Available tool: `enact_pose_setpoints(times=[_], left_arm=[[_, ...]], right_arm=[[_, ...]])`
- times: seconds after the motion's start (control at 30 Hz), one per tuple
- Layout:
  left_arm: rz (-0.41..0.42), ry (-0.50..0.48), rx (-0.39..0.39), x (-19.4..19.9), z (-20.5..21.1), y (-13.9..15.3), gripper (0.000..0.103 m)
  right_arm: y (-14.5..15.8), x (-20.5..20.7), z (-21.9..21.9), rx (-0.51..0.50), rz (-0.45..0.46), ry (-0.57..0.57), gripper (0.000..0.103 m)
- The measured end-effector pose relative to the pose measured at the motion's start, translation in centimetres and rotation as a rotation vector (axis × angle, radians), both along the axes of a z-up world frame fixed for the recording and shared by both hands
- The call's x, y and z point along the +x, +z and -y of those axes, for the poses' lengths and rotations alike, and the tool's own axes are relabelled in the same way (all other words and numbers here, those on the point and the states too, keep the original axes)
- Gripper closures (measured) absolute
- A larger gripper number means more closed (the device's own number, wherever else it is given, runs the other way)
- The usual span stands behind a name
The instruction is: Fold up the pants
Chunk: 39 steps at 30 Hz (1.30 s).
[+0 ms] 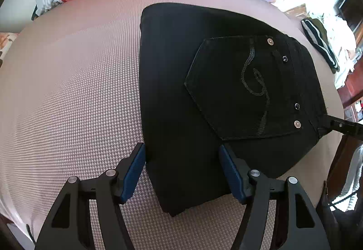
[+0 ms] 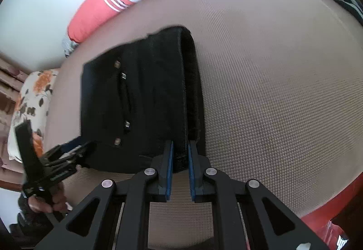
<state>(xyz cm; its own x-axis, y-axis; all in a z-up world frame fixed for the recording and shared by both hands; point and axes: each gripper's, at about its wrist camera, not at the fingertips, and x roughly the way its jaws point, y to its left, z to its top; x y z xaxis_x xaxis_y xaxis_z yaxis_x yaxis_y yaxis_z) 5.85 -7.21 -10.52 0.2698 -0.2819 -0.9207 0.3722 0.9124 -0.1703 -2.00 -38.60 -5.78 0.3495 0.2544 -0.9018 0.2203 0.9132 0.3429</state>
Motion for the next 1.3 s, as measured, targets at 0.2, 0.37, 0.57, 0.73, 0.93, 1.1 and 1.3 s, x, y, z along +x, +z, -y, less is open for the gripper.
enact_pose_setpoints(times=[0.2,0.37,0.57,0.73,0.93,1.1,1.3], left_arm=[[-0.020,0.018,-0.028,0.5,-0.3,-0.4,0.031],[-0.035,0.016,-0.056,0.6,-0.8,-0.2,0.031],[-0.027,0.013,-0.094,0.7,-2.1,0.8,0.031],[-0.026,0.029,-0.144,1.1,-3.4,1.4,0.031],[-0.050,0.080,-0.172,1.9,-5.7,1.2,0.031],[-0.080,0.111,-0.204,2.4,-6.1,0.7,0.031],[-0.149,0.142,-0.276,3.2,-7.1,0.0,0.031]], right_arm=[[-0.4,0.4,0.5,0.021,-0.020,-0.008,0.086],[-0.2,0.4,0.7,0.008,-0.024,-0.018,0.076],[0.6,0.7,0.2,-0.014,-0.021,0.009,0.075],[0.9,1.3,0.1,-0.048,-0.015,0.017,0.059],[0.9,2.7,0.0,-0.062,-0.009,0.022,0.059],[0.6,3.6,-0.2,-0.068,-0.009,0.040,0.058],[0.1,4.3,0.3,-0.066,-0.005,0.049,0.050]])
